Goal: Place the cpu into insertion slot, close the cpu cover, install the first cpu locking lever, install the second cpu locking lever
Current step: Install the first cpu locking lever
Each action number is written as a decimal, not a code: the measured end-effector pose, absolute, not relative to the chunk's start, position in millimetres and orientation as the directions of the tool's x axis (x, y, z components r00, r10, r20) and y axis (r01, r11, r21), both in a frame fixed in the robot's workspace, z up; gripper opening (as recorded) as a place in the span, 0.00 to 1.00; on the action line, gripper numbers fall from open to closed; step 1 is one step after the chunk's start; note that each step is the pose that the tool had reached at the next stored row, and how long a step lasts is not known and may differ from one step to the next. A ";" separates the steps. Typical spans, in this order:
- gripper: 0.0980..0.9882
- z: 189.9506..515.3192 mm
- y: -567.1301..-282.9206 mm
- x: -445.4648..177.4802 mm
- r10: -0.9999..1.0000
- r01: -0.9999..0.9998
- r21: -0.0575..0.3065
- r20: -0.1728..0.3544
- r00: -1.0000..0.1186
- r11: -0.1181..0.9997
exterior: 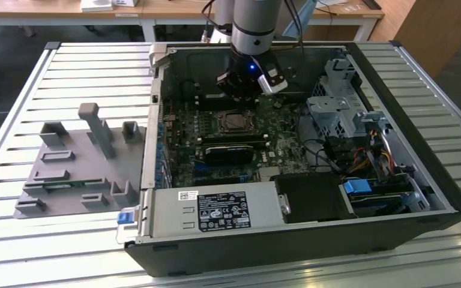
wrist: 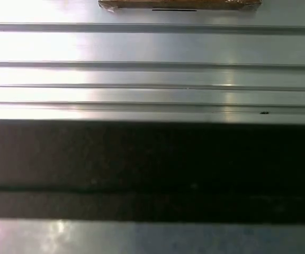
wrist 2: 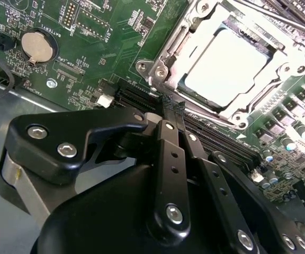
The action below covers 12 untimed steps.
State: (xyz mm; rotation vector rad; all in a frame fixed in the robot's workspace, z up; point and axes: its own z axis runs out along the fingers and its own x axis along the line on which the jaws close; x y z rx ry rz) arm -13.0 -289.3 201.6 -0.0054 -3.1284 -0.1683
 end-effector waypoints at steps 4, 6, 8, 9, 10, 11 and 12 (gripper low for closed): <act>0.01 200.4 -289.3 -12.9 0.003 0.004 0.107 0.009 -1.000 0.994; 0.01 200.0 -289.3 -12.9 0.003 0.004 0.107 0.009 -1.000 0.994; 0.01 200.0 -289.3 -12.9 0.003 0.004 0.107 0.009 -1.000 0.994; 0.01 200.0 -289.3 -12.8 0.003 0.004 0.107 0.009 -1.000 0.994; 0.01 200.2 -289.3 -12.8 0.003 0.004 0.107 0.009 -1.000 0.994; 0.01 200.6 -289.3 -12.8 0.003 0.004 0.107 0.009 -1.000 0.994; 0.01 201.2 -289.3 -12.8 0.003 0.004 0.107 0.009 -1.000 0.994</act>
